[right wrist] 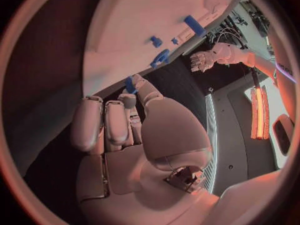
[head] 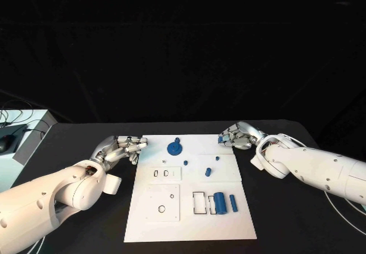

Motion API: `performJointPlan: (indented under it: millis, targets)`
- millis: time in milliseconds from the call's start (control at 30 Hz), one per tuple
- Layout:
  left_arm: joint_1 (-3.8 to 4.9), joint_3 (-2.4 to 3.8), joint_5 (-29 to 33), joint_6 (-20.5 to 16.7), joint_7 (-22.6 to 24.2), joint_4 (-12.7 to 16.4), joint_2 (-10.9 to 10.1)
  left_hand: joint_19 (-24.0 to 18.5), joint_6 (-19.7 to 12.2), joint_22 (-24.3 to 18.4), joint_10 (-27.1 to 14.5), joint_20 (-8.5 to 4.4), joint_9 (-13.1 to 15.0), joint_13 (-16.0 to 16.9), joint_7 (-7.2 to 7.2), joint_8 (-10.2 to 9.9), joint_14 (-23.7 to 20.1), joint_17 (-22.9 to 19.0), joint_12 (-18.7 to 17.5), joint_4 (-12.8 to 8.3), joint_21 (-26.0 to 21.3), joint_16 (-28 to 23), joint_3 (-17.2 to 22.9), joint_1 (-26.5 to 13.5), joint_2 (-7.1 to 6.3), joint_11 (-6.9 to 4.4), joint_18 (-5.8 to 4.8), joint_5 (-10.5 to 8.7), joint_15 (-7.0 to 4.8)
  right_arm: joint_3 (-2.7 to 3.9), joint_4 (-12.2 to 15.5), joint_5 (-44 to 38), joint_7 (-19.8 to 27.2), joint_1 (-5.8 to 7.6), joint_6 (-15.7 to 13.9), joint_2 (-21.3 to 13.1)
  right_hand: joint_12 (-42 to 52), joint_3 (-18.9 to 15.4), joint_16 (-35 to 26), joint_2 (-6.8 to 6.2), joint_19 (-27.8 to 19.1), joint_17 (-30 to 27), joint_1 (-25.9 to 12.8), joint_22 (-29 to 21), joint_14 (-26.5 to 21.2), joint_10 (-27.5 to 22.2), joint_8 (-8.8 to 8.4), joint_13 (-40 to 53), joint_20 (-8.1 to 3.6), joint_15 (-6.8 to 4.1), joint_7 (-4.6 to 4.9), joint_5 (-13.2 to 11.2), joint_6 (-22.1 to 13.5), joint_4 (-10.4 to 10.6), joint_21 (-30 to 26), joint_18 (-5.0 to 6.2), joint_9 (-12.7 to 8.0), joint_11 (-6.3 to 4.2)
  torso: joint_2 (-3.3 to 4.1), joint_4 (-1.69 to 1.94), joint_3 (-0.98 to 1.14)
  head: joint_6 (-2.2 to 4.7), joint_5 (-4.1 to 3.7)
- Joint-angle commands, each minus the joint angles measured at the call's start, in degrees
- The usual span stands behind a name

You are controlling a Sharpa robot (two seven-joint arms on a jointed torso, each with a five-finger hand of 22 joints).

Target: Assemble the parts on the task board

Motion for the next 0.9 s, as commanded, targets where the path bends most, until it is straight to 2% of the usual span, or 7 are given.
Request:
performJointPlan:
  millis: [33, 267, 533, 700, 767, 900]
  targets:
    - [-0.03, 0.03, -0.2, 0.0, 0.5, 0.0, 0.1, -0.4, -0.5, 0.1, -0.2, 0.01, 0.0, -0.1, -0.07, 0.1, -0.2, -0.1, -0.3, 0.2, 0.0, 0.4, 0.0, -0.2, 0.10, 0.15, 0.66, 0.06, -0.04, 0.06, 2.5, 0.5, -3.4, 0.22, -2.2, 0.1, 0.2, 0.1, 0.0, 0.31, 3.1, 0.0, -0.3, 9.5, 0.1, 0.2, -0.20, 0.1, -0.42, -0.21, 0.41, -0.2, -0.2, 0.3, 0.0, -0.53, 0.0, -0.19, -0.32, -0.17, -0.11, -0.22, 0.70]
    - [-0.03, 0.03, -0.1, -0.7, 0.3, -0.2, 0.1, -0.4, -0.6, 0.1, -0.1, 0.03, 0.0, -0.7, -0.05, 0.1, -0.2, -0.3, -1.0, 0.2, 0.0, 0.3, -0.1, -0.3, 0.05, 0.19, 0.66, 0.06, 0.00, 0.00, 8.8, -1.1, -8.0, 0.29, -4.9, 1.3, 0.2, 0.0, -0.2, 0.13, 3.1, -0.1, -0.4, 9.4, 0.1, 0.1, -0.20, 0.1, -0.38, -0.15, 0.51, -0.4, -0.3, 0.3, -0.3, -0.47, 0.0, -0.14, -0.48, -0.13, -0.18, -0.66, 2.45]
    - [-0.03, 0.03, -0.1, -1.3, 0.1, -0.2, 0.0, -0.3, -0.5, 0.1, 0.0, 0.02, 0.0, -0.9, -0.05, 0.1, -0.2, -0.4, -1.0, 0.2, 0.0, 0.3, -0.2, -0.3, -0.02, 0.18, 0.66, 0.06, -0.01, -0.18, 14.4, -3.7, -14.2, 0.21, -8.2, 3.3, 0.4, 0.0, -0.2, -0.05, 3.1, -0.2, -0.3, 9.4, 0.1, 0.3, -0.14, 0.2, -0.35, -0.12, 0.52, -0.3, -0.1, 0.2, -0.4, -0.40, 0.0, -0.17, -0.51, -0.28, -0.32, -1.06, 3.66]
    - [-0.02, 0.02, -0.1, -1.6, -0.1, -0.2, 0.1, -0.3, -0.5, 0.1, 0.0, 0.02, 0.0, -0.9, -0.05, 0.1, -0.2, -0.4, -1.0, 0.2, 0.0, 0.3, -0.2, -0.3, -0.02, 0.18, 0.66, 0.06, -0.01, -0.51, 17.0, -4.6, -17.8, 0.13, -9.4, 4.8, 0.4, 0.0, -0.3, -0.06, 3.2, -0.3, -0.5, 9.4, 0.2, 0.4, -0.17, 0.2, -0.34, -0.12, 0.53, -0.3, 0.0, 0.2, -0.4, -0.40, 0.0, -0.18, -0.70, -0.24, -0.53, -1.45, 3.77]
    - [-0.02, 0.02, -0.1, -1.6, -0.2, -0.3, 0.2, -0.3, -0.5, 0.1, 0.0, 0.02, 0.0, -0.9, -0.05, 0.1, -0.2, -0.4, -1.0, 0.2, 0.0, 0.3, -0.2, -0.3, -0.02, 0.18, 0.66, 0.06, -0.01, -0.73, 18.0, -5.2, -19.4, 0.09, -9.7, 5.7, 0.4, -0.1, -0.3, -0.07, 3.2, -0.3, -0.6, 9.4, 0.2, 0.4, -0.14, 0.2, -0.33, -0.12, 0.48, -0.3, 0.0, 0.2, -0.3, -0.39, 0.0, -0.19, -0.65, -0.28, -0.45, -1.44, 3.97]
    - [-0.01, 0.02, -0.1, -1.7, -0.3, -0.3, 0.3, -0.3, -0.5, 0.1, 0.0, 0.02, 0.0, -0.9, -0.05, 0.1, -0.2, -0.4, -1.0, 0.2, 0.0, 0.3, -0.2, -0.3, -0.02, 0.18, 0.66, 0.06, -0.01, -1.01, 19.2, -6.6, -21.4, -0.07, -9.9, 6.9, 0.4, -0.1, -0.3, -0.09, 3.2, -0.4, -0.7, 9.4, 0.2, 0.4, -0.15, 0.2, -0.33, -0.14, 0.45, -0.3, 0.1, 0.3, -0.4, -0.37, 0.0, -0.22, -0.72, -0.21, -0.50, -1.39, 3.93]
